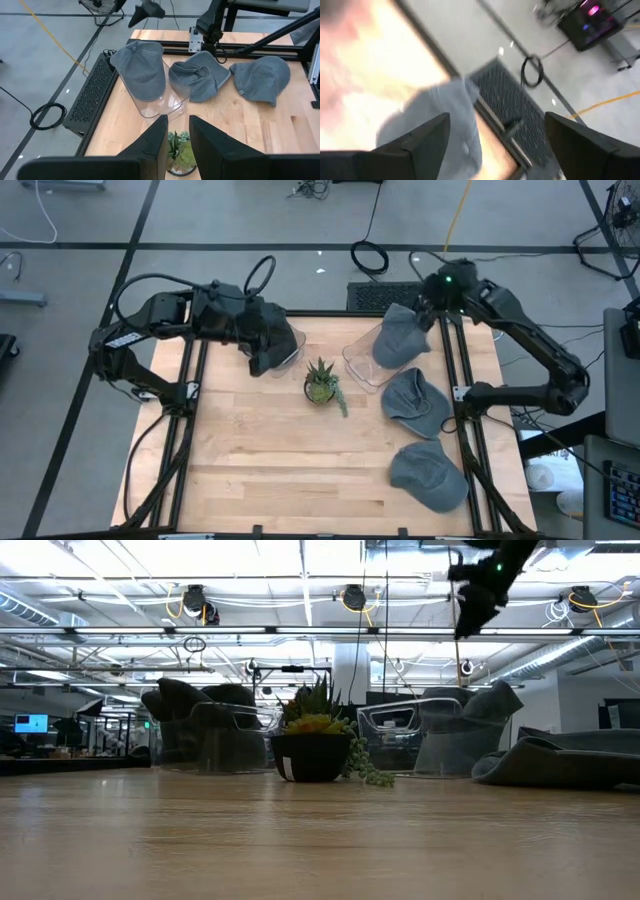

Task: Pick & Place hat
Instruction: Put the top blue cap into the right transparent bin

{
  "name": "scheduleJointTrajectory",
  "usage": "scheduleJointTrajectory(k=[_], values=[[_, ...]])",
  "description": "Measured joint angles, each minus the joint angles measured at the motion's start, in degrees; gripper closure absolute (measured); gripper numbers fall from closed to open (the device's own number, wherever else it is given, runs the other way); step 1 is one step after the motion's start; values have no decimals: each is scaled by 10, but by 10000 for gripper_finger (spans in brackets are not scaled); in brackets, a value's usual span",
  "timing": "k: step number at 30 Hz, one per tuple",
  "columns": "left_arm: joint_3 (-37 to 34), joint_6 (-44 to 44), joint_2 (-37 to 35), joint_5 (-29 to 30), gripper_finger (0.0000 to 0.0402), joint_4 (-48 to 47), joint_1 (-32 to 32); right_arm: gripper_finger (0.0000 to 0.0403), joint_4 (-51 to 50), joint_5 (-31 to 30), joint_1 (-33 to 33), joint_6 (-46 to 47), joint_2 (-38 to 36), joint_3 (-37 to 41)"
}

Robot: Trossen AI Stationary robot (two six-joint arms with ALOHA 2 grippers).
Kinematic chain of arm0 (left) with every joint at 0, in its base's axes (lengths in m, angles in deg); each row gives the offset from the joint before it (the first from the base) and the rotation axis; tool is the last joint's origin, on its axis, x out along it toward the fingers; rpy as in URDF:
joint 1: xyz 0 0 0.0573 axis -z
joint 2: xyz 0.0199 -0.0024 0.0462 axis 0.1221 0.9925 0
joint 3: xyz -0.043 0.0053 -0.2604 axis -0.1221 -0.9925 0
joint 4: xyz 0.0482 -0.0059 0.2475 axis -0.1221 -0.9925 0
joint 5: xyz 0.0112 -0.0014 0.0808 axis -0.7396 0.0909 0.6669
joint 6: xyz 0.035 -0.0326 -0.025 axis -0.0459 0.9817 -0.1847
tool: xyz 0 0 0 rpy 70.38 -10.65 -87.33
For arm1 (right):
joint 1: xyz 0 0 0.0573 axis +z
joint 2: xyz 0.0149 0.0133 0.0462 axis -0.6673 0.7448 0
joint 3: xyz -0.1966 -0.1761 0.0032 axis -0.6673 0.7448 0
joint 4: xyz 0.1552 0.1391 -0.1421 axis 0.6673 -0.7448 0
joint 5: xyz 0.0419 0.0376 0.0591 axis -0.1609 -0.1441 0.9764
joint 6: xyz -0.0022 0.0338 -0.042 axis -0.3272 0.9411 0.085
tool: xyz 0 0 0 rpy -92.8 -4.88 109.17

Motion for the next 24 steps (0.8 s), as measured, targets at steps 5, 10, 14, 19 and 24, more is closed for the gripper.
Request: scheduleJointTrajectory(k=[5,10,14,19,24], values=[[0,0,0,0,314,0,-6,78,72,0,27,83,-43,0],[0,10,0,0,314,0,-10,70,114,-3,61,118,-67,0],[0,13,0,-1,314,0,-10,65,137,-29,97,125,-77,0],[0,13,0,-2,314,0,-10,57,153,-71,160,120,-87,-1],[0,21,0,-2,314,0,-10,56,126,-136,254,158,-91,-22]])
